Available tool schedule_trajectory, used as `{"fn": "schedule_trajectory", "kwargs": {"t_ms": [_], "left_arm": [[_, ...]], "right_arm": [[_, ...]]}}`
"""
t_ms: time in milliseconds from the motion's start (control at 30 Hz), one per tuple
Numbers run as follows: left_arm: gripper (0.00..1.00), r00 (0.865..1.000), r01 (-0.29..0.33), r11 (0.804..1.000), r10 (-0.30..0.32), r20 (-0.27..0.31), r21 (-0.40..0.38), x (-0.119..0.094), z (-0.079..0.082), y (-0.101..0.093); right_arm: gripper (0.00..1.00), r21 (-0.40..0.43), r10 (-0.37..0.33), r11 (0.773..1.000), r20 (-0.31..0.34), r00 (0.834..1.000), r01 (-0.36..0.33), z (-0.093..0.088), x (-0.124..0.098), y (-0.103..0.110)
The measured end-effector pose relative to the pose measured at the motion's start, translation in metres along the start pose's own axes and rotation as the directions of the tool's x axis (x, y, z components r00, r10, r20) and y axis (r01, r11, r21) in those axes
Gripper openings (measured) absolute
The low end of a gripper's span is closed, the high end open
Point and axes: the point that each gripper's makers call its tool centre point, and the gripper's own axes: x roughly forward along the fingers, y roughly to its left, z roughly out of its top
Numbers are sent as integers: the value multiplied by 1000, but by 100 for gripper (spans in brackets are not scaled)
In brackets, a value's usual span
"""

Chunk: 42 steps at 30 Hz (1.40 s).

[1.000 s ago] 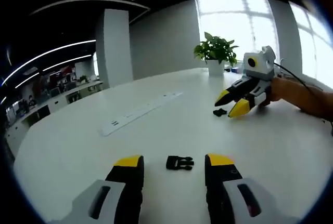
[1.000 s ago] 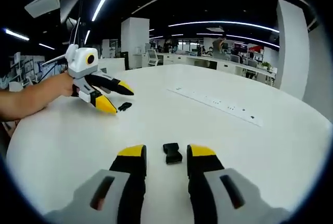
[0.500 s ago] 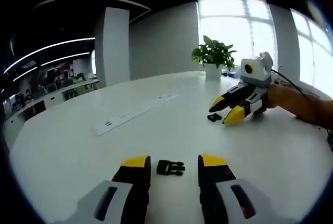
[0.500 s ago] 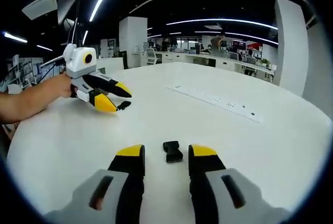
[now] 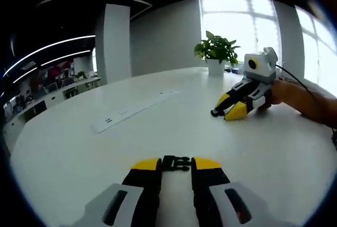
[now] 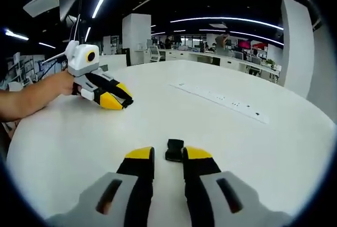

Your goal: Snap the two parts of the plastic buckle together until the buckle closes and remains connected.

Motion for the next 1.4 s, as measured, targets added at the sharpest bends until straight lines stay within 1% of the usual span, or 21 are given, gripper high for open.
{"fn": "schedule_trajectory", "kwargs": {"t_ms": [167, 233, 333, 433, 533, 600, 700, 800, 867, 900, 933, 1000, 1067, 1133, 1167, 1200, 1233, 1267, 1333, 1367, 1400], "left_arm": [[22, 1000, 3, 1000, -3, -1, -6, 0, -1, -2], [22, 1000, 2, 1000, -2, -3, -13, 1, 0, 2], [22, 1000, -1, 1000, 1, -2, -23, 2, 0, 2], [22, 1000, 1, 999, -1, -3, -34, 2, -2, 1], [22, 1000, 4, 999, -4, -3, -43, 2, -2, 0], [21, 1000, -5, 999, 4, -4, -51, 2, -2, 0], [21, 1000, -17, 998, 16, -5, -67, 1, -2, -2], [21, 999, -53, 996, 52, -10, -73, -5, -7, -11], [21, 995, -96, 992, 95, -14, -87, -10, -8, -10], [21, 995, -98, 991, 98, -1, -87, -12, -6, -12], [21, 994, -104, 989, 106, 8, -105, -16, -5, -14], [21, 991, -125, 980, 132, 34, -152, -23, 0, -11], [21, 988, -139, 974, 149, 45, -179, -29, 2, -9], [21, 987, -148, 972, 158, 38, -183, -31, -1, -5], [21, 983, -174, 969, 182, 32, -177, -33, -5, -2], [21, 979, -196, 966, 202, 23, -167, -37, -9, -5], [21, 980, -193, 967, 198, 16, -169, -39, -12, -10], [21, 981, -191, 965, 196, 6, -182, -37, -11, -6], [21, 986, -151, 950, 165, 28, -272, -35, -8, -11], [21, 985, -155, 944, 170, 25, -290, -36, -9, -11], [21, 983, -174, 944, 185, 15, -280, -36, -12, -11]], "right_arm": [[15, 11, -17, 1000, 2, 1000, 17, 0, -4, 2], [13, 29, -42, 999, 12, 999, 42, 3, -4, -3], [12, 41, -52, 998, 10, 999, 52, 5, -3, -9], [12, 49, -47, 998, 7, 999, 47, 4, -3, -4], [12, 57, -62, 996, -2, 998, 62, 3, -4, -2], [12, 66, -73, 995, -9, 997, 73, 3, -5, -2], [12, 71, -72, 995, -12, 997, 73, 2, -5, 4], [12, 68, -69, 995, -14, 997, 70, 2, -6, 10], [12, 64, -69, 995, -11, 998, 70, 3, -7, 12], [12, 61, -70, 996, -7, 998, 70, 5, -7, 10], [12, 60, -72, 996, -1, 997, 72, 7, -8, 9], [11, 64, -71, 995, 8, 997, 70, 9, -10, 10], [11, 66, -69, 995, 13, 998, 68, 10, -11, 12], [11, 55, -54, 997, 11, 998, 53, 11, -11, 13], [11, 30, -40, 999, 5, 999, 40, 9, -11, 17], [11, 8, -17, 1000, -4, 1000, 17, 8, -10, 22], [11, -18, 7, 1000, -20, 1000, -7, 5, -10, 27], [11, -22, -2, 1000, -18, 1000, 2, 5, -9, 28], [11, -31, 5, 999, -14, 1000, -5, 6, -9, 30], [11, -28, 14, 1000, -12, 1000, -14, 7, -9, 32], [11, -27, 16, 1000, -11, 1000, -16, 8, -10, 34]]}}
